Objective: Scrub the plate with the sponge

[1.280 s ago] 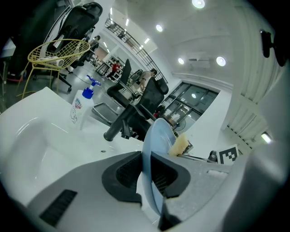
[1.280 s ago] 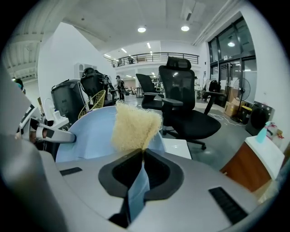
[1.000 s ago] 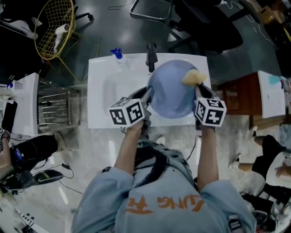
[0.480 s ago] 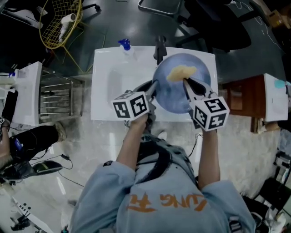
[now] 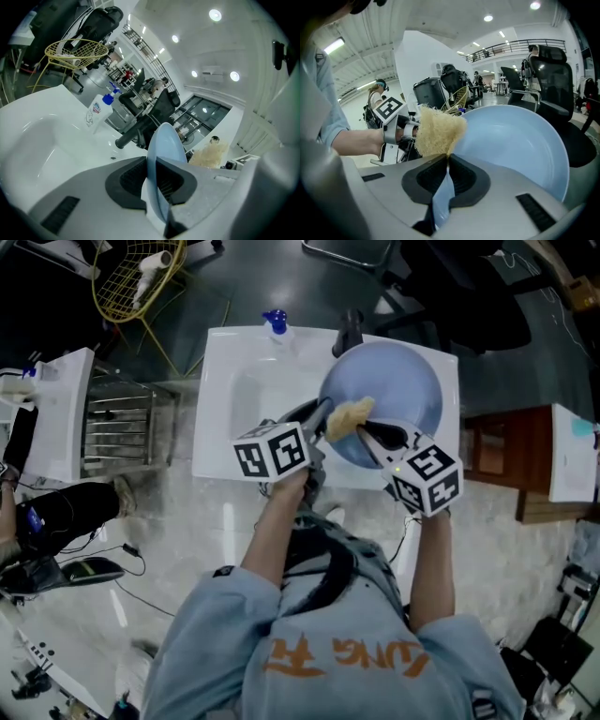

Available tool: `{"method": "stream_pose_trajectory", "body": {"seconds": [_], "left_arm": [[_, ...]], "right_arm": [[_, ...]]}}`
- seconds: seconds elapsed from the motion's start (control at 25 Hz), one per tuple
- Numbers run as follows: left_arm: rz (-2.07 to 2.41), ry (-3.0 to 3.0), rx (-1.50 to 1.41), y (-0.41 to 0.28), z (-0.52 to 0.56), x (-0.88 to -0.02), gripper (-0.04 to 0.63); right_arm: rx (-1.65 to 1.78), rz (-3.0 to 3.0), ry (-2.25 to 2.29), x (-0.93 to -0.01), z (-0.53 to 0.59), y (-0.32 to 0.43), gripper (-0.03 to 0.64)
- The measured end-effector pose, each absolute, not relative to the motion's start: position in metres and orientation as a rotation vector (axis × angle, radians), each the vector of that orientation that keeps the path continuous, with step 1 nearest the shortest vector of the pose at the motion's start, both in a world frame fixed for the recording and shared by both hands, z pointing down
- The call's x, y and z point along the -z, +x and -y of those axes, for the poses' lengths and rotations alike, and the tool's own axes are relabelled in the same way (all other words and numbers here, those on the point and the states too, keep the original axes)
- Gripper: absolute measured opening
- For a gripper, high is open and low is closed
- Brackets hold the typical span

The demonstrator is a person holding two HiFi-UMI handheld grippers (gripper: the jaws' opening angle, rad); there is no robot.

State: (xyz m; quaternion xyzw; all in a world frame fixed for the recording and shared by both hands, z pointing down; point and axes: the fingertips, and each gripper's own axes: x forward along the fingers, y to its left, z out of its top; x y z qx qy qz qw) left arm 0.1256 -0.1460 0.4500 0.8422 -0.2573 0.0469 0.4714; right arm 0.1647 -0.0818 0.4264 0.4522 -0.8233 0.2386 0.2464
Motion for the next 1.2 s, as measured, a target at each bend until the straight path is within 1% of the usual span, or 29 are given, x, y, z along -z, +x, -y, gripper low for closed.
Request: {"method": "stream_pose_trajectory", "body": {"seconds": [0.24, 0.4, 0.88, 1.2], "left_arm": [[0.609, 2.053, -0.081, 0.128, 0.144, -0.445, 0.038], [0.621, 2.056, -0.097, 0.124, 0.145, -0.451, 0.038], [0.628, 2.061, -0.119, 0.124, 0.141, -0.453, 0.039], [0.626, 2.064, -0.114, 0.124, 0.140, -0.452, 0.040]], "right_arm": [[-0.643, 2.190, 1.133, -0.445, 0.074, 0.151, 0.018], [-0.632, 2.103, 1.107, -0.456, 0.068, 0.154, 0.020], [-0.663, 1.930, 1.191, -0.463, 0.054, 0.201, 0.018], [-0.691, 1.823, 1.373, -0.463, 0.050, 0.255, 0.018]]}}
